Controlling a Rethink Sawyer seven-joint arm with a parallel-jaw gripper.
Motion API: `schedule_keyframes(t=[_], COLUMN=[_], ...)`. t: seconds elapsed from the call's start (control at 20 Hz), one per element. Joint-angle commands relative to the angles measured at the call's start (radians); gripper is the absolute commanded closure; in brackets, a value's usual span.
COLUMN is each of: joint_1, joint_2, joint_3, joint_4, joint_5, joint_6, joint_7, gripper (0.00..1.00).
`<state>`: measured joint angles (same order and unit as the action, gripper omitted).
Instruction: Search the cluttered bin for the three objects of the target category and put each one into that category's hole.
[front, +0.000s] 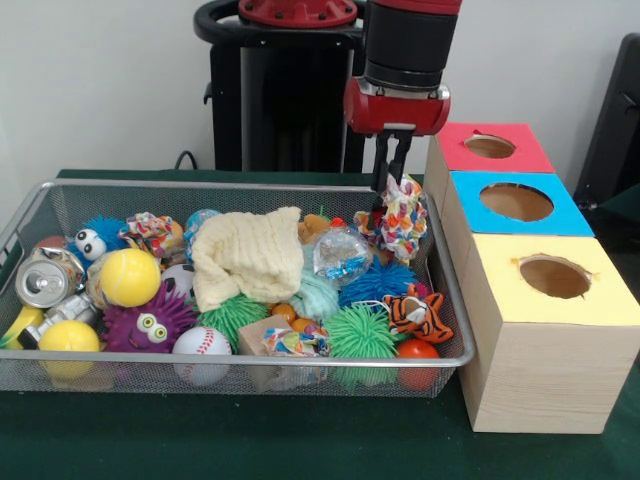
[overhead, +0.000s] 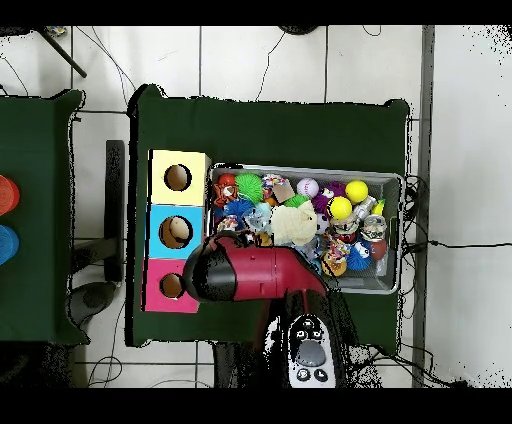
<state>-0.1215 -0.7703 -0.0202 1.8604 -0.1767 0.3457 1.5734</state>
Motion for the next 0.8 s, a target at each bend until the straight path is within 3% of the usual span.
schedule_keyframes(t=[0.05, 0.45, 0.8], joint_1=[-0.015, -0.006, -0.011], joint_2=[-0.028, -0.065, -0.082], joint_3=[0.075, 0.078, 0.095], joint_4=[-0.002, -0.018, -0.034], joint_5=[0.047, 0.062, 0.07], joint_6=[0.123, 0.17, 0.147], joint_7=[0.109, 0.102, 0.1], gripper=[1.0, 1.0, 1.0])
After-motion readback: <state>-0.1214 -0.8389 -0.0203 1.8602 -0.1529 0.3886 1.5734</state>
